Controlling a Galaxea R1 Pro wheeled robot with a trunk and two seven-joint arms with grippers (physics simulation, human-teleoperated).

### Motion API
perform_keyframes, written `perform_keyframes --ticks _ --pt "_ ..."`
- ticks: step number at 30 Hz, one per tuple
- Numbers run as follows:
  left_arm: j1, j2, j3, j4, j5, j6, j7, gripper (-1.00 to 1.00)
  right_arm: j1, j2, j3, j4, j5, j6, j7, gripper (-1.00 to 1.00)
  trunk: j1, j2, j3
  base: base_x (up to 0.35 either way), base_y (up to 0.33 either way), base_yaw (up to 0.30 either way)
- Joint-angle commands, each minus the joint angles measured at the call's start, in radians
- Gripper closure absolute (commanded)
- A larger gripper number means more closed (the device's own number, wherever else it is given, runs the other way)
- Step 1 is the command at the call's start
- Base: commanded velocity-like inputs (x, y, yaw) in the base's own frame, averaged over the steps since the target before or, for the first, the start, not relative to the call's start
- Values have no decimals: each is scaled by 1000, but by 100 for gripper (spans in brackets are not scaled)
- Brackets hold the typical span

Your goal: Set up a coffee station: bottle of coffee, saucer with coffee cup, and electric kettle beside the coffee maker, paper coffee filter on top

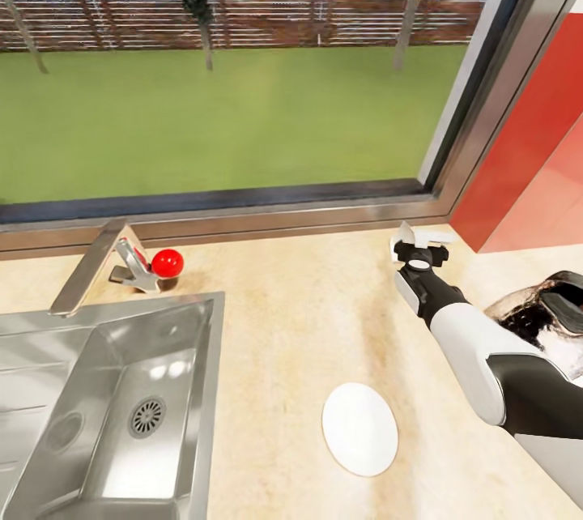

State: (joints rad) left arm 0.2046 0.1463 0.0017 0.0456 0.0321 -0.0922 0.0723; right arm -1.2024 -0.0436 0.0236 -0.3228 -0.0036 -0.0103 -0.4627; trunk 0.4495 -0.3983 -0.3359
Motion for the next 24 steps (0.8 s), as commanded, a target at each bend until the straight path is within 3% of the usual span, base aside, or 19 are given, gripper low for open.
perform_keyframes --ticks 1,24 --pt "-1 0 0 2 3 -6 1 -100 -1 0 3 1 -1 -1 -3 -100 0 -2 -3 0 0 0" --pt "-1 0 0 2 3 -6 1 -100 0 0 4 3 1 -2 -4 -100 0 -2 -39 0 0 -7"
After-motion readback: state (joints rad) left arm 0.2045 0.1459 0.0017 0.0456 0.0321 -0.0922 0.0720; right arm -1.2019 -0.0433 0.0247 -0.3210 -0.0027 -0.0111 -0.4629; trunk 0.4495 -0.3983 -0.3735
